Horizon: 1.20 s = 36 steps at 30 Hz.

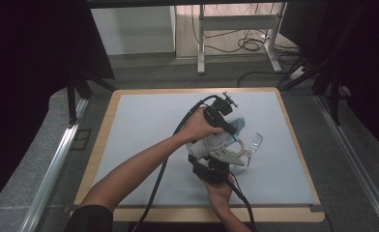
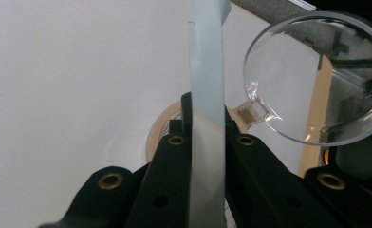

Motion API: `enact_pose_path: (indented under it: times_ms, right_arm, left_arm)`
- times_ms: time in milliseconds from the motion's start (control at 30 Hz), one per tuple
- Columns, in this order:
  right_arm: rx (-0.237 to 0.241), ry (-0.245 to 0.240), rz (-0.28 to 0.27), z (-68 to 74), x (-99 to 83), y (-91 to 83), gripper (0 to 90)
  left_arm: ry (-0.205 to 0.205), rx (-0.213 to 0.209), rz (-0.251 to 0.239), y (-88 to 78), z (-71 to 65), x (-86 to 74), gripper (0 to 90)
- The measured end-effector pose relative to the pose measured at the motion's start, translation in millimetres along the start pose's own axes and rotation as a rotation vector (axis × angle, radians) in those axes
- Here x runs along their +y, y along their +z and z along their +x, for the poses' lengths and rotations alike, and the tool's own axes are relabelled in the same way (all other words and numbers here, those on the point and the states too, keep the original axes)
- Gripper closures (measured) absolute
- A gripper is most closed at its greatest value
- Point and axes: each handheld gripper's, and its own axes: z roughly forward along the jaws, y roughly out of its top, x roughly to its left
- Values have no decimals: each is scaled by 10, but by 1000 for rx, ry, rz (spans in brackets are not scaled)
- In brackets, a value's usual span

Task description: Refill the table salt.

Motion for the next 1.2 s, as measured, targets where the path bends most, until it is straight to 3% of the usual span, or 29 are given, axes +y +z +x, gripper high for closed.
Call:
enact_pose_path:
  times_ms: [400, 733, 1200]
  right_arm:
    - [6, 10, -5, -23, 4, 20, 510]
    - [10, 3, -9, -23, -2, 14, 517]
    - [-14, 57, -44, 68, 65, 36, 517]
  left_arm:
    - [10, 12, 32, 44, 16, 28, 900]
    - [14, 11, 24, 3, 4, 15, 900]
    - [41, 17, 61, -27, -52, 87, 900]
